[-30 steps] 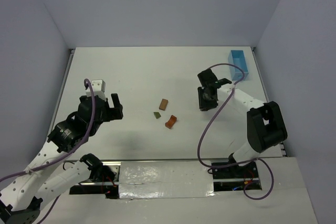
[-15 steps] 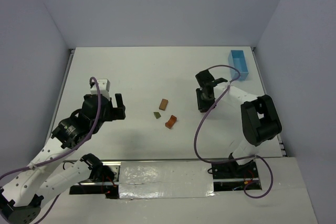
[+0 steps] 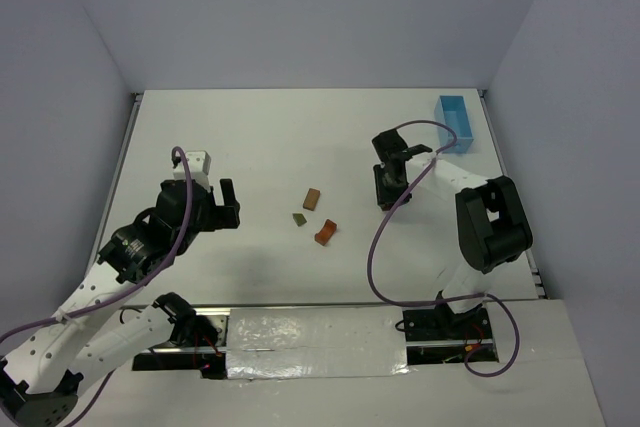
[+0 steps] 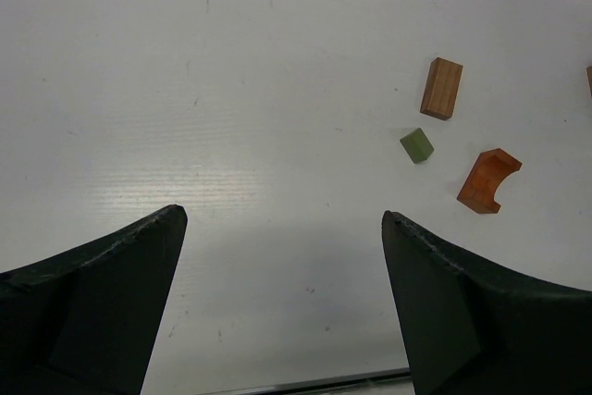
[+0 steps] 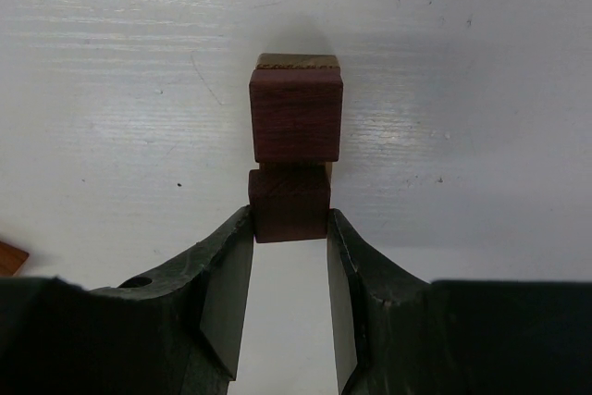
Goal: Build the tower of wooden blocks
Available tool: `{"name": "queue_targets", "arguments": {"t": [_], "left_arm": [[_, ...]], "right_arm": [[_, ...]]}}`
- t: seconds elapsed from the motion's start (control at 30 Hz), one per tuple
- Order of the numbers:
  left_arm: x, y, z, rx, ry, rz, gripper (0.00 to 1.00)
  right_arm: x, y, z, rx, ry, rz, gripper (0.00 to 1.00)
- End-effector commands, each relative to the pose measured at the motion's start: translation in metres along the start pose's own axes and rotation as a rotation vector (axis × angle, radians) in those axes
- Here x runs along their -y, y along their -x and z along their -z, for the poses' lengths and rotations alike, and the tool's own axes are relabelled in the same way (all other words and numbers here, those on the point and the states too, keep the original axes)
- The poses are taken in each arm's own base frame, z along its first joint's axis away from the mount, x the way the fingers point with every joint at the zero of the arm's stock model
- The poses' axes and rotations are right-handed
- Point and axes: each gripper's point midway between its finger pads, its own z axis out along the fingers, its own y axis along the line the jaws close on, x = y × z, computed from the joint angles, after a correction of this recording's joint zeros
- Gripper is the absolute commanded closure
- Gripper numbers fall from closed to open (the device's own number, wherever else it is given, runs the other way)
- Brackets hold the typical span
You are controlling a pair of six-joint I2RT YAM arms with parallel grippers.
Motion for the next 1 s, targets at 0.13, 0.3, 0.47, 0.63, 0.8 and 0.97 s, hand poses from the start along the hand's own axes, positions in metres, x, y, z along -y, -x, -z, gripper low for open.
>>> {"name": "queue_targets", "arguments": {"t": [0.13,0.3,0.47,0.63,0.8,0.97], "left_arm": [[0.006,0.009,0.0,0.033,-0.029,-0.01,0.01],[0.006,0.01,0.001,0.036,-0.032,-0.01,0.01],[0.007,0.009,0.0,0.03,-0.034,-0.013,0.01],[0.007,0.009,0.0,0.03,-0.034,-0.015,0.0],[0.008,0.009,0.0,0.03,-0.039,-0.016,0.01],[0.009,0.009,0.0,0.029,-0.045,-0.019,0.01]], "right_arm": [[0.004,0.014,0.001,0.018,-0.009,0.006,0.82],[0.003,0.011,-0.001,0.009,-0.001,0.007,0.82],[0.001,0.012,0.003,0.023,0.016,0.013,0.79],[0.001,0.011,0.007,0.028,0.022,0.023,0.79],[0.002,0.009,0.011,0.028,0.028,0.032,0.78],[0.005,0.008,0.012,0.019,0.019,0.049,0.77]]}}
